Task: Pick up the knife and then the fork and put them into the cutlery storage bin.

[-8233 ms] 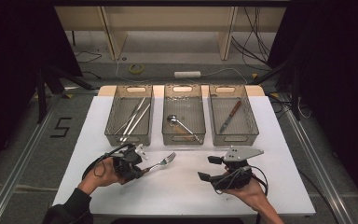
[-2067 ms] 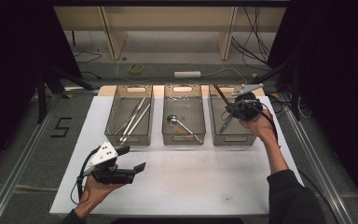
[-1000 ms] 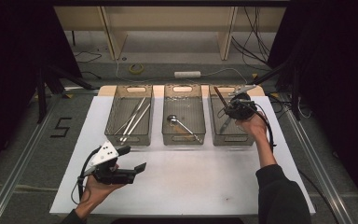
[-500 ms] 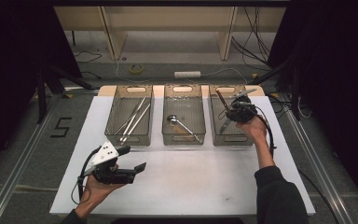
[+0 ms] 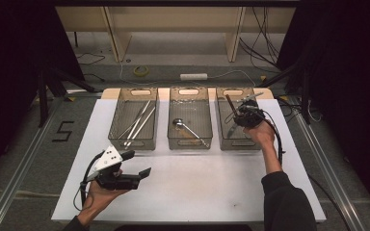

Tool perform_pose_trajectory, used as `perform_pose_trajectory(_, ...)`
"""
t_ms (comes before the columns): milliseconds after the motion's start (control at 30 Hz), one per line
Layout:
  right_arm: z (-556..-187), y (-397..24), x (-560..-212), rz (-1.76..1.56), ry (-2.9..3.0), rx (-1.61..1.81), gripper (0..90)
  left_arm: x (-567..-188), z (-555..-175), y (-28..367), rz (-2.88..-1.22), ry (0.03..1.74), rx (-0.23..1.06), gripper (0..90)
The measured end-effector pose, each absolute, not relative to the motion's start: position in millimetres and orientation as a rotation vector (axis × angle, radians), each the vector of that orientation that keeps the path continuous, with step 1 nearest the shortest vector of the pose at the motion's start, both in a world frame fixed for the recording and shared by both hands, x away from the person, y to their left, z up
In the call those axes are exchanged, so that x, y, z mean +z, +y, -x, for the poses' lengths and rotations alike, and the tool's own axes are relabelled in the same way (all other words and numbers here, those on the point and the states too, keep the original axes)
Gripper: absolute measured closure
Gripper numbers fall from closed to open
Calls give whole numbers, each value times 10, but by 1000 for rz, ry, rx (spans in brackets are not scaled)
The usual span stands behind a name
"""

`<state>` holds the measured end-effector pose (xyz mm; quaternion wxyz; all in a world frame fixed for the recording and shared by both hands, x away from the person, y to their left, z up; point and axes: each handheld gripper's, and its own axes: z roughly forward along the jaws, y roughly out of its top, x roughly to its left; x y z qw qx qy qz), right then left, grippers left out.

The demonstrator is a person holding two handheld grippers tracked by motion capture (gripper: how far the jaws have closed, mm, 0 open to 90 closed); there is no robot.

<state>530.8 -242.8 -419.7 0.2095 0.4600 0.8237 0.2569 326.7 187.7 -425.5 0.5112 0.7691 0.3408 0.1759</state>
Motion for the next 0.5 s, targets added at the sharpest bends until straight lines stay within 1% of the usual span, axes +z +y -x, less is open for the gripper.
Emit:
perform_pose_trajectory(300,-5266,-2456,-4106,-1268,2273,757,697,-4253,-3265,1878,-1850,823,422,154)
perform_pose_trajectory(400,-5239,-2471,-4080,-1266,2274,787,650,-4253,-3267,1880,-1852,821,421,154)
perform_pose_trajectory(500,-5196,-2461,-4050,-1268,2275,812,569,-4253,-3268,1882,-1850,821,417,154)
